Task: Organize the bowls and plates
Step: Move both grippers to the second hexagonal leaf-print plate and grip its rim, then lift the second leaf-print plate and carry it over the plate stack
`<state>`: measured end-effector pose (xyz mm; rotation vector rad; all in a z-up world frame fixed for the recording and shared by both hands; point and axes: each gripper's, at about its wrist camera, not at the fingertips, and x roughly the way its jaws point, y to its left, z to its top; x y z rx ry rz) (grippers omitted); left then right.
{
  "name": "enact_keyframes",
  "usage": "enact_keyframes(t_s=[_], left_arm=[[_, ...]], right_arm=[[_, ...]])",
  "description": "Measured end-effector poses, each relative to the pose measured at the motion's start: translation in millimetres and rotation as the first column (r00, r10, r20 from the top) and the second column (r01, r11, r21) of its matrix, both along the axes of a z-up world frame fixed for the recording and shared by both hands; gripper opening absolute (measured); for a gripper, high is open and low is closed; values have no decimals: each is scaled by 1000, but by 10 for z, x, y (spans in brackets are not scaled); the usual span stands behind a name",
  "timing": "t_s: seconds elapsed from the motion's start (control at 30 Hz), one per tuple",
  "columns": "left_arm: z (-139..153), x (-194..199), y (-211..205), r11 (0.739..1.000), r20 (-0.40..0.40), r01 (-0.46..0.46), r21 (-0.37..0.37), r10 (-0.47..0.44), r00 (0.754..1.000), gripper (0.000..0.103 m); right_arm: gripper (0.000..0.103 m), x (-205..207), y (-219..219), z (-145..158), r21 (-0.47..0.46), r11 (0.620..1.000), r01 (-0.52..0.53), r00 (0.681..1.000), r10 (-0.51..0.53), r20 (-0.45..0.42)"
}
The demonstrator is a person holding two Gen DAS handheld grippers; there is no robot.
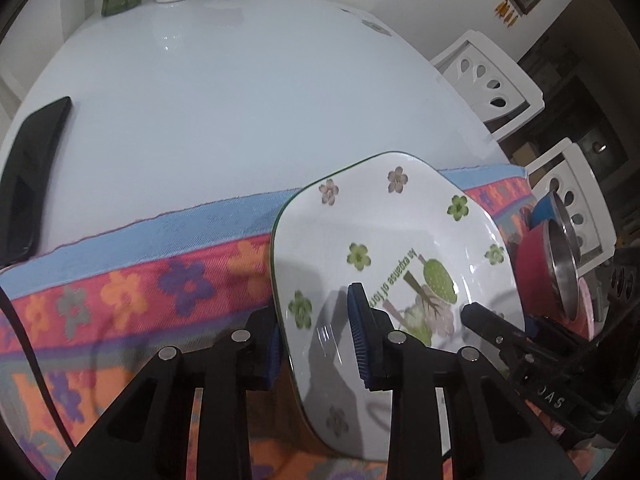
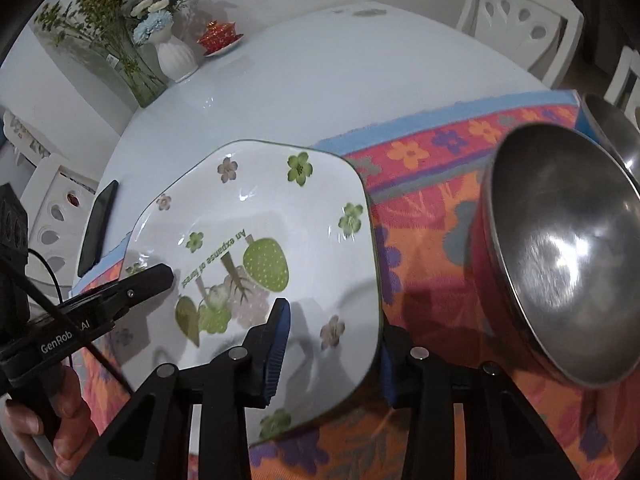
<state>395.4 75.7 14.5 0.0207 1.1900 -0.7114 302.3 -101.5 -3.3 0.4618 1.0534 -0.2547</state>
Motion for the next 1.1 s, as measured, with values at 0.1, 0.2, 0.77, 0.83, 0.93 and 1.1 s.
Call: enact_keyframes(t_s=[0.1, 0.2, 0.77, 0.83, 0.93, 1.1], left_arm=[[-9, 57, 0, 1000, -11, 1, -27, -2, 1000, 26], [9, 44, 8, 1000, 5, 12, -27, -12, 1000, 26], [529, -801, 521, 1000, 114, -14, -8, 14, 993, 26], [647, -936, 586, 999, 128, -30, -21, 32, 991, 26], [852, -1176, 686, 998, 152, -57, -37, 62, 986, 26], [1186, -1724, 879, 993, 196, -101, -53, 110, 975, 26]], right_arm=[[38, 49, 25, -10, -17, 999, -30, 999, 30, 15], [38, 58, 67, 24, -54, 995, -82, 996, 83, 18], [38, -470, 556, 528, -128, 941, -313, 945, 322, 56], [38, -565, 608, 639, -133, 937, -324, 940, 335, 68], [38, -755, 683, 829, -145, 929, -340, 931, 355, 90], [38, -1213, 793, 1183, -157, 917, -366, 913, 387, 129]])
